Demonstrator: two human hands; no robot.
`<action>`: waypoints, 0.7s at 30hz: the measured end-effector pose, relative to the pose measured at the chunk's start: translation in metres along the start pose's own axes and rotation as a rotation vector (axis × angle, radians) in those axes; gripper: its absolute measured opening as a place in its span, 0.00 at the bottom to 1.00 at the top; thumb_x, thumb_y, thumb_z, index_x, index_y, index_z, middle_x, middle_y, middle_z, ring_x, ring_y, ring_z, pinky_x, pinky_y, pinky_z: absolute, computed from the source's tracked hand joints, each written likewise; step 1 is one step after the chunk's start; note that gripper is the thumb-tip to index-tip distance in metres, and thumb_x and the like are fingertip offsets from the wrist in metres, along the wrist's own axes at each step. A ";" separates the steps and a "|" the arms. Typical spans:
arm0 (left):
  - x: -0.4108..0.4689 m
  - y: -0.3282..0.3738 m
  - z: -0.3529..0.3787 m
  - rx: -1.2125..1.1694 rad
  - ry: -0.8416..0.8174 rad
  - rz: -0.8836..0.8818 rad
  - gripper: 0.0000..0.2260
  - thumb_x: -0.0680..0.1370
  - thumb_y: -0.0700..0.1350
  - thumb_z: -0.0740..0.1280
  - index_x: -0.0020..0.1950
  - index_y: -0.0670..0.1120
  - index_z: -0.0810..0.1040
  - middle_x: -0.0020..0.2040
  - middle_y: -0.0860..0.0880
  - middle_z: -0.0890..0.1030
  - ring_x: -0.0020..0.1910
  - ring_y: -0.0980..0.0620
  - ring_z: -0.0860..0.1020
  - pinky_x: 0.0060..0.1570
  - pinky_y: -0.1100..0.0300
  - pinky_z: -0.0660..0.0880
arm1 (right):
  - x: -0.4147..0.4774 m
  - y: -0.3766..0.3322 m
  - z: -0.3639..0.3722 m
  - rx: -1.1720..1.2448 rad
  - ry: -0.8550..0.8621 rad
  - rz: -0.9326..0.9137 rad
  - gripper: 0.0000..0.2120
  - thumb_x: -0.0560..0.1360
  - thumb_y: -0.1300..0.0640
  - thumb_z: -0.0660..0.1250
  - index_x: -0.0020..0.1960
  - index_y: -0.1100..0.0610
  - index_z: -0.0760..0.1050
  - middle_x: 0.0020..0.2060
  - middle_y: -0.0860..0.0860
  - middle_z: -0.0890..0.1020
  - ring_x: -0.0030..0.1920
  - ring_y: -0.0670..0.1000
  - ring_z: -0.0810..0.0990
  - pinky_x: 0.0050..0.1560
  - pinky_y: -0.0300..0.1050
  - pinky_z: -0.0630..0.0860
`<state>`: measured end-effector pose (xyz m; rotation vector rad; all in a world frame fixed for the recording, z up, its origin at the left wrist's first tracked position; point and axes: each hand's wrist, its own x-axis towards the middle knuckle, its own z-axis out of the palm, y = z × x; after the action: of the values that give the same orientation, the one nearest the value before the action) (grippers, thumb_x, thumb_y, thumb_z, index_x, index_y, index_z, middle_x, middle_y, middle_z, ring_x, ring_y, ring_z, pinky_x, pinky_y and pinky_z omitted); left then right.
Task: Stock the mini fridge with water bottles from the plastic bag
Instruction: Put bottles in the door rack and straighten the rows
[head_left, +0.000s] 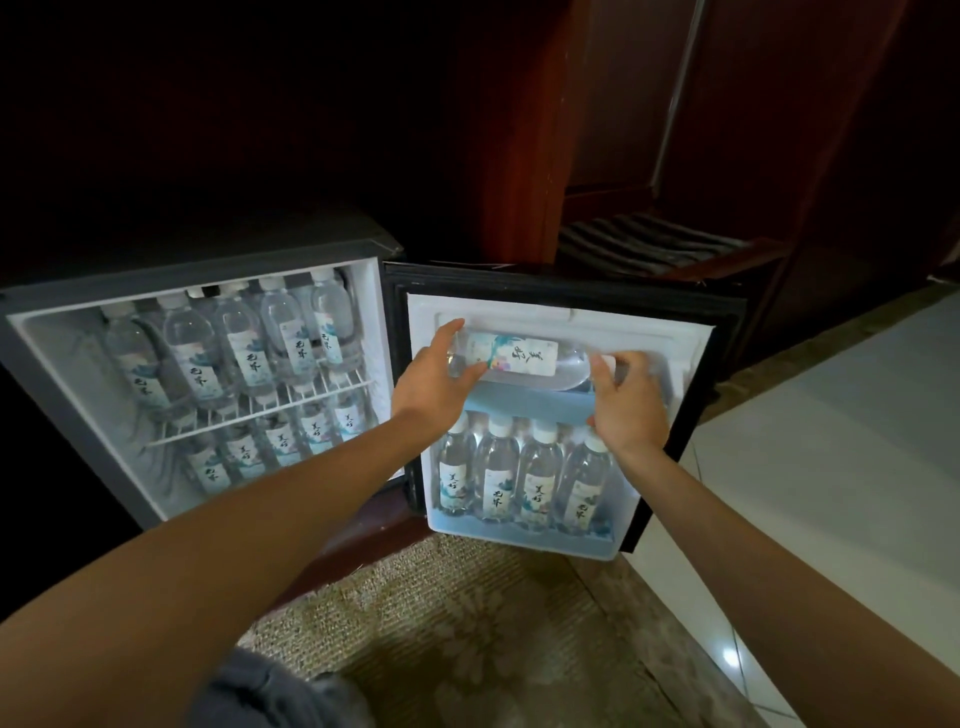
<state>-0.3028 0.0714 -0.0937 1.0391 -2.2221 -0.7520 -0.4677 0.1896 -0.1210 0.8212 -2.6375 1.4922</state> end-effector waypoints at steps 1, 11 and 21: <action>-0.001 0.000 0.002 -0.003 0.003 -0.007 0.28 0.78 0.55 0.63 0.76 0.56 0.55 0.68 0.45 0.72 0.61 0.45 0.75 0.50 0.56 0.75 | -0.001 0.000 0.000 0.050 0.011 0.034 0.20 0.77 0.37 0.57 0.56 0.52 0.66 0.49 0.50 0.77 0.41 0.55 0.82 0.42 0.57 0.81; -0.005 0.003 0.003 -0.078 0.044 -0.057 0.35 0.77 0.51 0.67 0.78 0.50 0.50 0.73 0.46 0.64 0.66 0.47 0.71 0.58 0.50 0.75 | -0.004 0.005 -0.008 0.184 0.078 0.031 0.20 0.73 0.38 0.65 0.53 0.52 0.67 0.45 0.47 0.77 0.41 0.54 0.82 0.43 0.55 0.80; 0.002 0.050 0.002 0.159 0.207 0.248 0.24 0.76 0.40 0.66 0.72 0.47 0.66 0.69 0.45 0.67 0.68 0.44 0.66 0.69 0.49 0.64 | 0.028 -0.045 -0.067 -0.147 0.171 -0.708 0.11 0.76 0.55 0.65 0.58 0.57 0.76 0.54 0.52 0.76 0.54 0.52 0.74 0.51 0.44 0.72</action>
<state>-0.3293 0.0976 -0.0598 0.8503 -2.2022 -0.3486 -0.4890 0.2126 -0.0412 1.3434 -1.9735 1.0984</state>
